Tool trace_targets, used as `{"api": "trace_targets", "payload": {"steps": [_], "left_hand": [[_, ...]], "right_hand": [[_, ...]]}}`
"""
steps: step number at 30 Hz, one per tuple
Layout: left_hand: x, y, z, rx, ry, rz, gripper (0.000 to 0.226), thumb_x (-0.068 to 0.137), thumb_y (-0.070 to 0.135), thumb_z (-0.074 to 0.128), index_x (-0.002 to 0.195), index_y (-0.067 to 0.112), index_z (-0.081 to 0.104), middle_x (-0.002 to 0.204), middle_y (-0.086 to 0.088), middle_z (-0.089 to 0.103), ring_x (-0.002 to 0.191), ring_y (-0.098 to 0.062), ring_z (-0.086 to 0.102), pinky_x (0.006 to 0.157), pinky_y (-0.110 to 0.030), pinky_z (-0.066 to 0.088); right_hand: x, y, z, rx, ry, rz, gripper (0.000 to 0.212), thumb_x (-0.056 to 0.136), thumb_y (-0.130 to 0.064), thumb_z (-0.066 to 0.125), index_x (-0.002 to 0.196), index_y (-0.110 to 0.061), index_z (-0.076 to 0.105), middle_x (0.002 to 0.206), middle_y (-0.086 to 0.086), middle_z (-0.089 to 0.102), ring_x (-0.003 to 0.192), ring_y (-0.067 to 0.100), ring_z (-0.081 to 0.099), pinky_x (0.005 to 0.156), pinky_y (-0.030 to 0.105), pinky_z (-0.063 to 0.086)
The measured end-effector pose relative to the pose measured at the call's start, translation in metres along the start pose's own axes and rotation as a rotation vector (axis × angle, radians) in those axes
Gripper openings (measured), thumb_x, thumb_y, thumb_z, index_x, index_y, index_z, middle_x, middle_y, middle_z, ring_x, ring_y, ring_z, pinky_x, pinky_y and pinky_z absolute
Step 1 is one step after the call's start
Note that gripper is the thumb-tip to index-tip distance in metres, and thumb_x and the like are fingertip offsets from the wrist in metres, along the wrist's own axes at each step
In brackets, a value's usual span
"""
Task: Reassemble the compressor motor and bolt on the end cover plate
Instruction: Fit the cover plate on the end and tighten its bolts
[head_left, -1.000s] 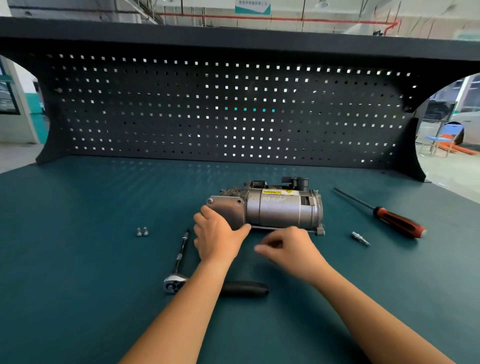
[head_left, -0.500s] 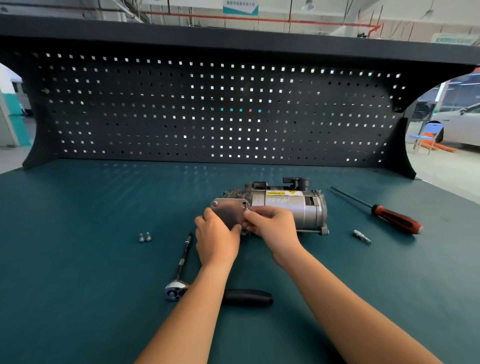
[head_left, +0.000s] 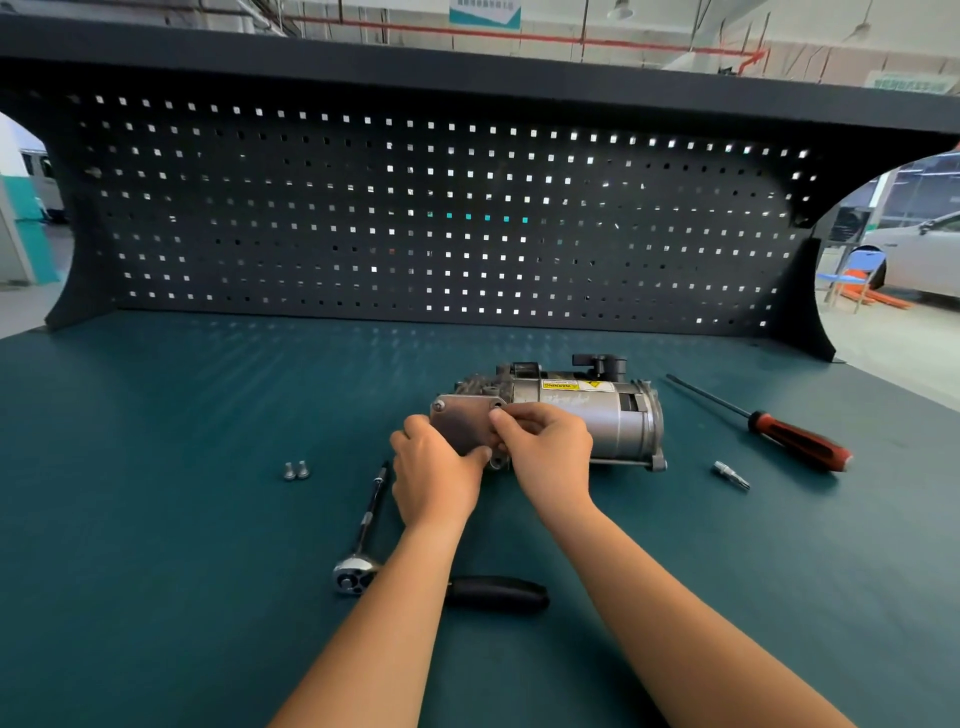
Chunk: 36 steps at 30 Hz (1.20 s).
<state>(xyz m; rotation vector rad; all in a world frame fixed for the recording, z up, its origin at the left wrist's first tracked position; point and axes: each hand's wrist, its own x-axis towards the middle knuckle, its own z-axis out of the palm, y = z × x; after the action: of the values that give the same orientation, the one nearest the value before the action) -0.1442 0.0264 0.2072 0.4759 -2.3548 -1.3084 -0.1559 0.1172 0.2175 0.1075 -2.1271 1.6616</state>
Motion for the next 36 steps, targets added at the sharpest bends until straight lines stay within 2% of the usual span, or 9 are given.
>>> {"api": "trace_targets", "payload": {"steps": [3, 7, 14, 20, 25, 28, 31, 33, 36], "left_hand": [[0.000, 0.000, -0.001, -0.020, -0.008, 0.013, 0.060, 0.074, 0.027, 0.078, 0.117, 0.005, 0.041, 0.123, -0.014, 0.044, 0.110, -0.035, 0.050, 0.085, -0.041, 0.045], [-0.001, 0.001, -0.001, -0.020, -0.011, 0.019, 0.060, 0.075, 0.026, 0.077, 0.117, 0.003, 0.041, 0.124, -0.015, 0.043, 0.111, -0.036, 0.050, 0.085, -0.042, 0.044], [0.000, 0.003, 0.000, -0.035, -0.015, 0.010, 0.060, 0.076, 0.025, 0.076, 0.118, 0.004, 0.040, 0.126, -0.015, 0.042, 0.113, -0.036, 0.049, 0.086, -0.043, 0.046], [-0.002, 0.001, -0.001, -0.030, -0.013, 0.010, 0.061, 0.075, 0.026, 0.077, 0.118, 0.004, 0.041, 0.126, -0.015, 0.043, 0.113, -0.034, 0.049, 0.087, -0.042, 0.045], [-0.002, 0.002, -0.001, -0.038, -0.014, 0.002, 0.060, 0.074, 0.024, 0.077, 0.118, 0.005, 0.041, 0.125, -0.014, 0.043, 0.113, -0.034, 0.049, 0.088, -0.042, 0.045], [-0.002, 0.002, 0.000, -0.046, -0.009, 0.006, 0.060, 0.074, 0.024, 0.077, 0.118, 0.006, 0.041, 0.125, -0.013, 0.043, 0.112, -0.033, 0.050, 0.087, -0.042, 0.046], [-0.002, 0.002, 0.000, -0.041, -0.004, 0.008, 0.060, 0.074, 0.025, 0.077, 0.118, 0.006, 0.041, 0.125, -0.013, 0.043, 0.111, -0.034, 0.050, 0.087, -0.043, 0.046], [-0.003, 0.001, 0.000, -0.032, -0.002, 0.014, 0.060, 0.075, 0.026, 0.077, 0.119, 0.006, 0.041, 0.125, -0.013, 0.043, 0.111, -0.034, 0.050, 0.087, -0.044, 0.046], [-0.003, 0.000, 0.000, -0.030, 0.002, 0.019, 0.059, 0.076, 0.027, 0.076, 0.119, 0.006, 0.041, 0.125, -0.013, 0.043, 0.110, -0.034, 0.051, 0.087, -0.046, 0.047]], "right_hand": [[-0.005, 0.000, -0.003, -0.182, 0.016, -0.182, 0.014, 0.086, -0.014, 0.065, 0.095, -0.004, 0.072, 0.086, 0.006, 0.072, 0.075, 0.012, 0.061, 0.071, 0.015, 0.044], [-0.005, 0.000, -0.006, -0.356, -0.022, -0.317, 0.020, 0.089, -0.016, 0.061, 0.102, -0.003, 0.070, 0.093, 0.011, 0.072, 0.088, 0.024, 0.064, 0.075, 0.022, 0.042], [0.003, 0.001, -0.007, -0.256, -0.013, -0.231, 0.016, 0.087, -0.017, 0.064, 0.095, -0.005, 0.070, 0.085, 0.004, 0.070, 0.078, 0.013, 0.060, 0.069, 0.014, 0.041], [0.007, 0.001, -0.012, -0.233, -0.052, -0.116, 0.015, 0.083, -0.025, 0.069, 0.074, -0.016, 0.060, 0.066, -0.008, 0.057, 0.064, 0.006, 0.053, 0.056, 0.013, 0.040], [0.009, -0.006, -0.012, -0.069, -0.113, 0.046, 0.019, 0.084, -0.021, 0.067, 0.067, -0.015, 0.063, 0.066, 0.003, 0.065, 0.071, 0.022, 0.064, 0.071, 0.031, 0.052], [0.009, -0.008, -0.012, -0.169, -0.110, -0.026, 0.017, 0.087, -0.022, 0.064, 0.079, -0.009, 0.069, 0.072, 0.005, 0.067, 0.076, 0.023, 0.066, 0.074, 0.034, 0.053], [0.013, -0.008, -0.015, -0.213, -0.128, -0.047, 0.016, 0.086, -0.027, 0.066, 0.074, -0.016, 0.065, 0.068, -0.002, 0.064, 0.073, 0.020, 0.064, 0.069, 0.030, 0.051], [0.015, -0.005, -0.020, -0.364, -0.116, -0.148, 0.020, 0.085, -0.034, 0.066, 0.076, -0.016, 0.063, 0.068, -0.006, 0.059, 0.074, 0.017, 0.059, 0.066, 0.029, 0.048], [0.014, 0.000, -0.022, -0.629, -0.056, -0.362, 0.034, 0.087, -0.041, 0.062, 0.090, -0.007, 0.066, 0.087, 0.005, 0.061, 0.081, 0.025, 0.057, 0.072, 0.036, 0.046]]}}
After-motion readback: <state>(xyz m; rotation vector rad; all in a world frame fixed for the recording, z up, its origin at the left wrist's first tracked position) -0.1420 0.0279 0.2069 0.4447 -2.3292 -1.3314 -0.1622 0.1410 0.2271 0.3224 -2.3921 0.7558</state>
